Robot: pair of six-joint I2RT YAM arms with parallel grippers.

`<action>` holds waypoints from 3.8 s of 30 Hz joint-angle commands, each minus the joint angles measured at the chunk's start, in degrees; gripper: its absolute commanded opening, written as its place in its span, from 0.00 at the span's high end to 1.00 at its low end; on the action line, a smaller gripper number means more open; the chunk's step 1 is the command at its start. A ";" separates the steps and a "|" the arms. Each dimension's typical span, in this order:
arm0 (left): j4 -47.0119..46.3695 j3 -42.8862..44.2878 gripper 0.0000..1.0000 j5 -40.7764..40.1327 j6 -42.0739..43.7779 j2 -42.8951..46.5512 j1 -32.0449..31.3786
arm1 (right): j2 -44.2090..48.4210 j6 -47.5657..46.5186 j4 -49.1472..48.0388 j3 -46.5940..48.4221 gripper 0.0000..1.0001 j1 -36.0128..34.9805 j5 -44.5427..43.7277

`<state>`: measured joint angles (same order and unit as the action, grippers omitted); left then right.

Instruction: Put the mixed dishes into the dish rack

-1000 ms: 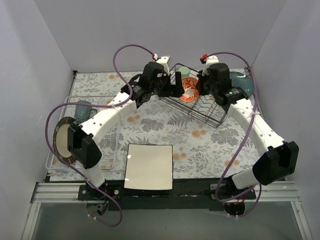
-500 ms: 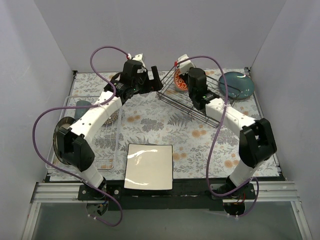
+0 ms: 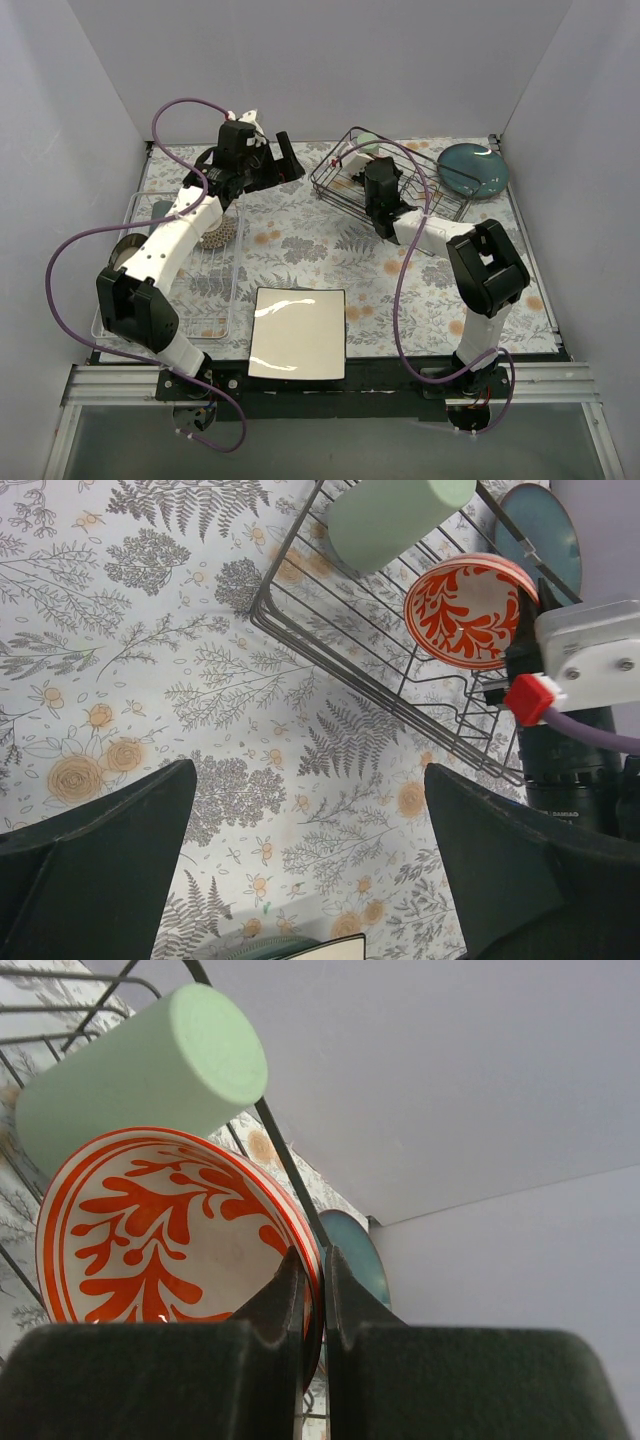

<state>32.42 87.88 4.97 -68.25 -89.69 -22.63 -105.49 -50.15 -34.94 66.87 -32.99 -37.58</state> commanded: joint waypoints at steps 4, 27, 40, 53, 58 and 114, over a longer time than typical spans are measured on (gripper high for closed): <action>0.27 0.10 0.02 3.46 0.31 1.54 1.01 | -1.03 -9.52 -18.04 -4.90 0.99 -0.14 -1.79; 1.76 -1.83 0.02 5.13 0.66 3.12 2.59 | -10.78 -16.20 -21.31 -1.58 0.99 0.03 -0.12; 1.15 -4.03 0.02 5.93 0.66 3.73 3.65 | -11.58 -18.14 -23.68 0.45 0.99 1.53 0.58; 1.06 -4.73 0.02 6.37 0.48 3.91 3.91 | -11.49 -17.09 -21.32 -2.01 0.99 1.79 3.04; 1.15 -5.26 0.02 6.37 0.40 4.35 4.00 | -11.66 -15.33 -17.72 -1.75 0.99 1.88 4.01; -1.58 -9.57 0.02 7.07 -0.31 7.16 6.02 | -5.25 28.79 29.57 11.53 0.59 -3.92 14.11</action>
<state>31.40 78.43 11.42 -68.47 -85.36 -17.04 -113.62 -29.12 -10.57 76.53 -35.68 -30.22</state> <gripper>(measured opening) 0.982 0.415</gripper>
